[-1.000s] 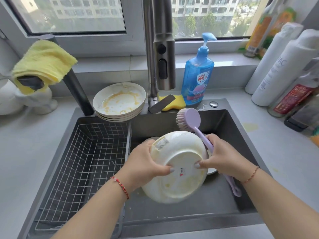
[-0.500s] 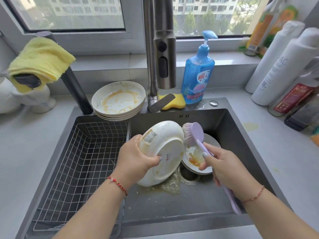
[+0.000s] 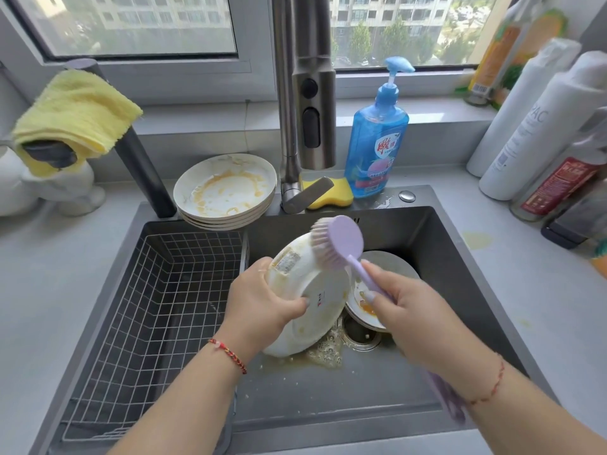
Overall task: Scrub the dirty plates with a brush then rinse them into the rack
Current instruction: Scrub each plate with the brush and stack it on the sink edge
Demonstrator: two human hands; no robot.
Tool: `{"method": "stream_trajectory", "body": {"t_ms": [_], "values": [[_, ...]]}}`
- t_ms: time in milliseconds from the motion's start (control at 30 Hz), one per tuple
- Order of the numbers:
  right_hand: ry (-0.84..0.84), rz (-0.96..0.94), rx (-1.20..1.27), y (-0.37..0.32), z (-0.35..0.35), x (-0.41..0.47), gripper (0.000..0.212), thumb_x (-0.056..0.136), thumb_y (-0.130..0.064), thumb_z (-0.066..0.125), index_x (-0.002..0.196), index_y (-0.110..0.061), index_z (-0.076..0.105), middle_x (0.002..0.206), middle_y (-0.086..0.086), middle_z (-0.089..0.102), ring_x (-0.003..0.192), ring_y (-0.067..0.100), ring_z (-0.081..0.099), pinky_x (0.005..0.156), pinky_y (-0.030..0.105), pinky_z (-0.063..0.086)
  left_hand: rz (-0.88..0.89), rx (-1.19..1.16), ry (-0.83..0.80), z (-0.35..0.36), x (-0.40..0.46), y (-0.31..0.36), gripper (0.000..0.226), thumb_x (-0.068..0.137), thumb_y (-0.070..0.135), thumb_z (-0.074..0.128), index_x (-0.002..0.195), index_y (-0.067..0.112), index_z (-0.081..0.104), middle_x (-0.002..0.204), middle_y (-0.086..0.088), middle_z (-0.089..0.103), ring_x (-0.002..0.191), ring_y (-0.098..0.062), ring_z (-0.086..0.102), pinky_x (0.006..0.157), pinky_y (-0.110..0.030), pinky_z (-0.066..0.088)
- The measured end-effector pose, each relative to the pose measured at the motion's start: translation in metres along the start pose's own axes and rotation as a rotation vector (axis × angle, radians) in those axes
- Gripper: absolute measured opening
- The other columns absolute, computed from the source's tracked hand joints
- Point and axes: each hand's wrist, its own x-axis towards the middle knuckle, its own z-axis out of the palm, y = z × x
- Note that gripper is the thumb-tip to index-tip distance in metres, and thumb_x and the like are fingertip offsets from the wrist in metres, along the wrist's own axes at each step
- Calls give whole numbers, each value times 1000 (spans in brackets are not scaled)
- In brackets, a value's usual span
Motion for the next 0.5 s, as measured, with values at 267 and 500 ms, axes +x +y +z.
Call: {"method": "stream_trajectory", "body": {"t_ms": [267, 500], "values": [[-9, 2, 64, -11, -6, 0, 48, 98, -19, 46, 136, -48, 44, 43, -20, 46, 34, 2, 40, 43, 10, 32, 3, 5, 3, 0, 3, -2, 37, 60, 16, 90, 84, 17, 62, 79, 1, 68, 77, -20, 66, 69, -33, 54], [-107, -145, -219, -35, 8, -24, 60, 98, -27, 43, 129, -71, 18, 58, -3, 46, 46, 8, 39, 48, 17, 35, 64, 0, 18, 8, 3, 7, 40, 72, 40, 75, 105, 25, 58, 99, 15, 63, 98, -10, 62, 77, -11, 41]]}}
